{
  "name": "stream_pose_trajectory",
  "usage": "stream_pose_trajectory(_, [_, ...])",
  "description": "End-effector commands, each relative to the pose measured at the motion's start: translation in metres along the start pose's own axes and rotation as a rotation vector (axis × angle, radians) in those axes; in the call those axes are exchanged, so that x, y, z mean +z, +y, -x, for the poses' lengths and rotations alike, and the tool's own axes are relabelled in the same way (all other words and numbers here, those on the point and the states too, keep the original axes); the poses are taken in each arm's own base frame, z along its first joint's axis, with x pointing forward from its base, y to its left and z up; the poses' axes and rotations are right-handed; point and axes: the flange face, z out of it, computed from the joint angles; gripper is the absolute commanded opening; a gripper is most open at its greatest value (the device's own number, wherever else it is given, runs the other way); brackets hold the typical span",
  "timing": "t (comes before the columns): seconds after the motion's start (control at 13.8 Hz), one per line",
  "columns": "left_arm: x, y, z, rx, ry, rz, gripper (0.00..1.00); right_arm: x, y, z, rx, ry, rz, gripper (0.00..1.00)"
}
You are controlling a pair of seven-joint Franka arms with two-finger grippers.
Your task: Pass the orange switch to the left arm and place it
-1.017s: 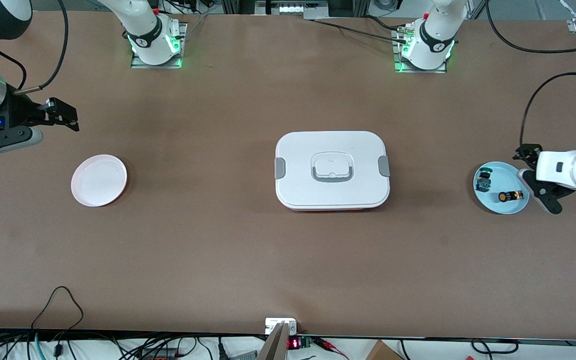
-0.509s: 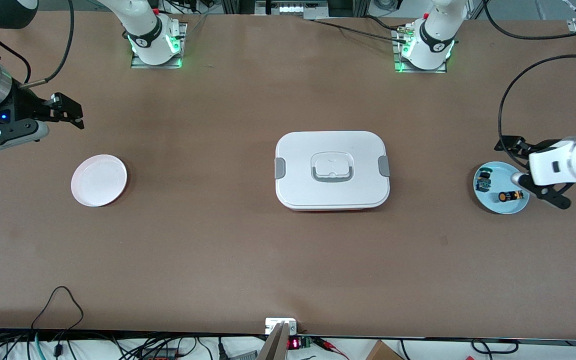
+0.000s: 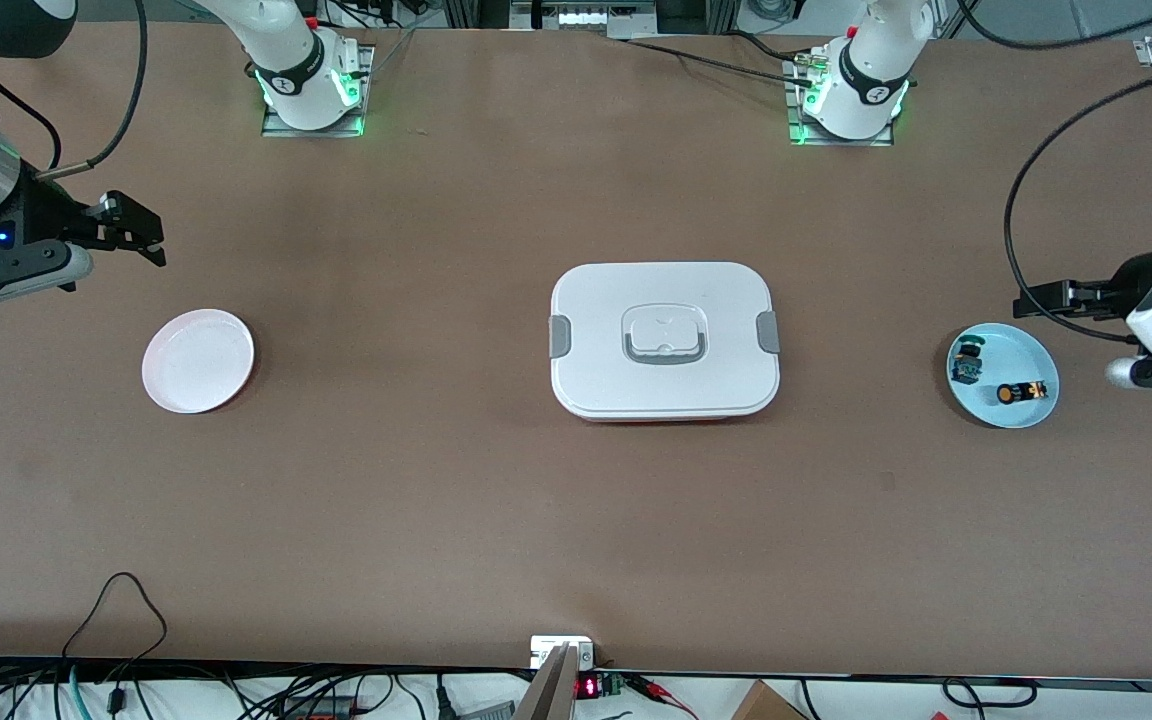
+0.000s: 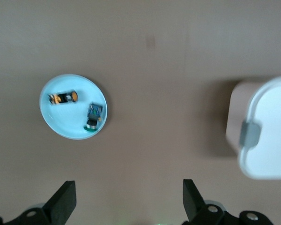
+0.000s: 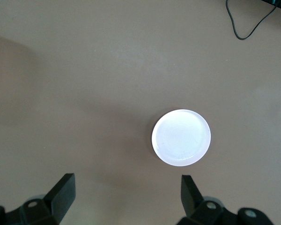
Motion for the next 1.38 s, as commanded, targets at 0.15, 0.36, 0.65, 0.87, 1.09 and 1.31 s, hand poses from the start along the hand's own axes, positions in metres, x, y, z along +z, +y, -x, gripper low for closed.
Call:
stream_pose_trajectory(0.15, [-0.025, 0.020, 0.073, 0.058, 0.205, -0.038, 1.00, -0.001, 0.000, 0.003, 0.005, 0.011, -0.015, 1.00])
stream_pose_trajectory(0.36, [-0.026, 0.000, 0.072, 0.125, 0.203, -0.045, 1.00, -0.001, 0.000, 0.004, 0.010, 0.011, -0.032, 1.00])
stream_pose_trajectory(0.65, [-0.015, -0.001, 0.074, 0.122, 0.116, -0.041, 1.00, 0.000, 0.003, 0.005, 0.016, 0.009, -0.039, 1.00])
stream_pose_trajectory(0.87, [-0.015, 0.001, 0.074, 0.126, 0.111, -0.043, 1.00, 0.000, 0.003, 0.005, 0.014, 0.008, -0.041, 1.00])
stream_pose_trajectory(1.09, [-0.014, 0.001, 0.074, 0.122, 0.111, -0.043, 1.00, 0.000, 0.003, 0.005, 0.014, 0.006, -0.040, 1.00])
stream_pose_trajectory(1.31, [-0.018, 0.004, 0.071, 0.129, 0.117, -0.045, 1.00, 0.000, 0.004, 0.006, 0.019, 0.007, -0.041, 1.00])
